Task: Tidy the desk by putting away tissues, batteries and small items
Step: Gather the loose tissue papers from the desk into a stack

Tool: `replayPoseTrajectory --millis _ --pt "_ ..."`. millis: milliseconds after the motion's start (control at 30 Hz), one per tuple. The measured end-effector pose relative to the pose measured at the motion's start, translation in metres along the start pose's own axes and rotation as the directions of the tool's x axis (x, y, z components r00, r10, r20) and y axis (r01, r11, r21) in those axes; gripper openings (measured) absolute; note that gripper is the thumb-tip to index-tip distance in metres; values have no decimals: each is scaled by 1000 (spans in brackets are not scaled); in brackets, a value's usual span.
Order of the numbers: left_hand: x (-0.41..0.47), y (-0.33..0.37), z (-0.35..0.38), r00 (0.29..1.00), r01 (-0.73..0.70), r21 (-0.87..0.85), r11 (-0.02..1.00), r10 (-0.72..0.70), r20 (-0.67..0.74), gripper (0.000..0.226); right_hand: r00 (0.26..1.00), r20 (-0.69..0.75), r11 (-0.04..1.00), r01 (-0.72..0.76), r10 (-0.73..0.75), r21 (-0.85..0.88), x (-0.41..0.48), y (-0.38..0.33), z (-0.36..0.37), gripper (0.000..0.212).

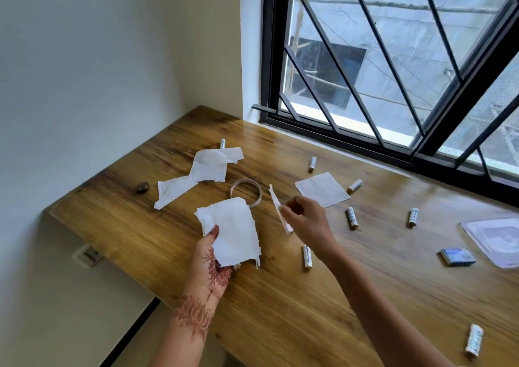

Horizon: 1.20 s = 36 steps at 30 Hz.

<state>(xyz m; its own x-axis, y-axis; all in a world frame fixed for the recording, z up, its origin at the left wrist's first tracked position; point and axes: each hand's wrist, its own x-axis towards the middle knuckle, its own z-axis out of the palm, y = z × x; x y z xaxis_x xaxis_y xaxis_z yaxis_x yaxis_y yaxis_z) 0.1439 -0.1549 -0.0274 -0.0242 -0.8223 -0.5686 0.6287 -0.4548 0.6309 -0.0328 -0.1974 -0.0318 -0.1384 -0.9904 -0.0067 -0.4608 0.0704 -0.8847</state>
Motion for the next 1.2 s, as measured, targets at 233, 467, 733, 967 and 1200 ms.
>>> replayPoseTrajectory --millis 233,467,733,967,1200 --pt "1 -1 15 998 39 54 998 -42 47 36 987 158 995 -1 -15 103 -28 -42 37 17" --pt "13 5 19 990 72 78 994 -81 117 40 968 236 995 97 -89 -25 -32 -44 46 19" --pt "33 15 11 998 66 135 989 -68 9 22 990 -93 974 81 -103 -211 26 10 6 10" --pt "40 22 10 998 58 92 994 -60 17 21 983 -179 810 -71 -42 -582 59 68 -14 23" --pt "49 25 7 998 44 81 996 -47 38 29 967 -246 780 -103 -67 -617 62 69 -8 18"
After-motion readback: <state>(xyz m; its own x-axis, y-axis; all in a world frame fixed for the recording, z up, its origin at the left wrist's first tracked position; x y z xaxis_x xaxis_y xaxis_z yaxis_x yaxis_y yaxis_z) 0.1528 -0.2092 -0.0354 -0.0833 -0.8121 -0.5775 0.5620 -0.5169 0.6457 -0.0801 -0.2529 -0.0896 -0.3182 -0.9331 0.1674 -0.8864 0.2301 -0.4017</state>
